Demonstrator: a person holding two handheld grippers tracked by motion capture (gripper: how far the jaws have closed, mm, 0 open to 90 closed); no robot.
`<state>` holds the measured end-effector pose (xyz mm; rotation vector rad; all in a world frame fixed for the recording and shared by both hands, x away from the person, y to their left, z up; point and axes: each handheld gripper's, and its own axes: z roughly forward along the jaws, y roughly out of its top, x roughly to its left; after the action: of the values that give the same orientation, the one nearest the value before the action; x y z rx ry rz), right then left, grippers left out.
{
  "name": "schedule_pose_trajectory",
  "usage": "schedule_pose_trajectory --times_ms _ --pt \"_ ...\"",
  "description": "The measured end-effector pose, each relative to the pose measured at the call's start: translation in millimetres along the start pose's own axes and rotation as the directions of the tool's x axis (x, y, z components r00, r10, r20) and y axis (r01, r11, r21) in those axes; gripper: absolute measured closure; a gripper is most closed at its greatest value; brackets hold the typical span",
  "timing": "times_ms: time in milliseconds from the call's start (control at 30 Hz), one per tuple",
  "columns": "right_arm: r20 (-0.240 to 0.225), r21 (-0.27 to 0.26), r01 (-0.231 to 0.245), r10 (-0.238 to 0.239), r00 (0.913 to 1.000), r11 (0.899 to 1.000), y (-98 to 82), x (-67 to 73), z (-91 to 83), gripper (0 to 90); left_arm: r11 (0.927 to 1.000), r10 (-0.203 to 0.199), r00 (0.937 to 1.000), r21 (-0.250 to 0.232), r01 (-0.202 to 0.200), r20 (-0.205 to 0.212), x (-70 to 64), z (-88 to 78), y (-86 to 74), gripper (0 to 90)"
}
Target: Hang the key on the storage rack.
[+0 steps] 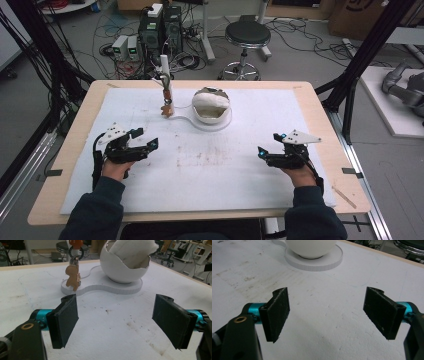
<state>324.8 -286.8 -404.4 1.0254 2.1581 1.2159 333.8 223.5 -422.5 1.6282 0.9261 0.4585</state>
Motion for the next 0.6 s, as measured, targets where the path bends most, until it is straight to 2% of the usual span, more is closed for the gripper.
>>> schedule_pose_trajectory --times_ms 600 --pt "0.021 0.010 0.002 -0.002 0.9998 1.000 -3.0 -4.5 -0.8 21.6 1.0000 -0.001 1.0000 0.003 0.001 0.005 -3.8 -1.0 -1.0 20.3"
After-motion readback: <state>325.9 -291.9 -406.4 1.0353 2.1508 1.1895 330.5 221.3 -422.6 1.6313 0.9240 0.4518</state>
